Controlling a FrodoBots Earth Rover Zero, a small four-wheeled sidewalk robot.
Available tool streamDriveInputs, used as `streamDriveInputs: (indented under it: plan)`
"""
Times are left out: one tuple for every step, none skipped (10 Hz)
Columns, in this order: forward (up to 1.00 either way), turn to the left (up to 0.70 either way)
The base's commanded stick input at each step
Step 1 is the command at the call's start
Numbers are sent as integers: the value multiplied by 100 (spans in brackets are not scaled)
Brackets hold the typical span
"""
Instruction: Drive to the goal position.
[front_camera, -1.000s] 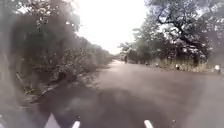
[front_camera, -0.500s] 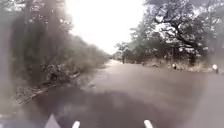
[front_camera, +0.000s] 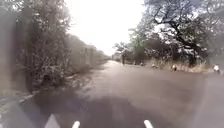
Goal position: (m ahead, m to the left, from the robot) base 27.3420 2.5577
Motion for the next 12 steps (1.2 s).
streamDriveInputs:
  plan:
    - [50,0]
    - [50,0]
    - [50,0]
    - [50,0]
    - [50,0]
    - [50,0]
    - [50,0]
    - [50,0]
    - [50,0]
    - [50,0]
    - [50,0]
    - [50,0]
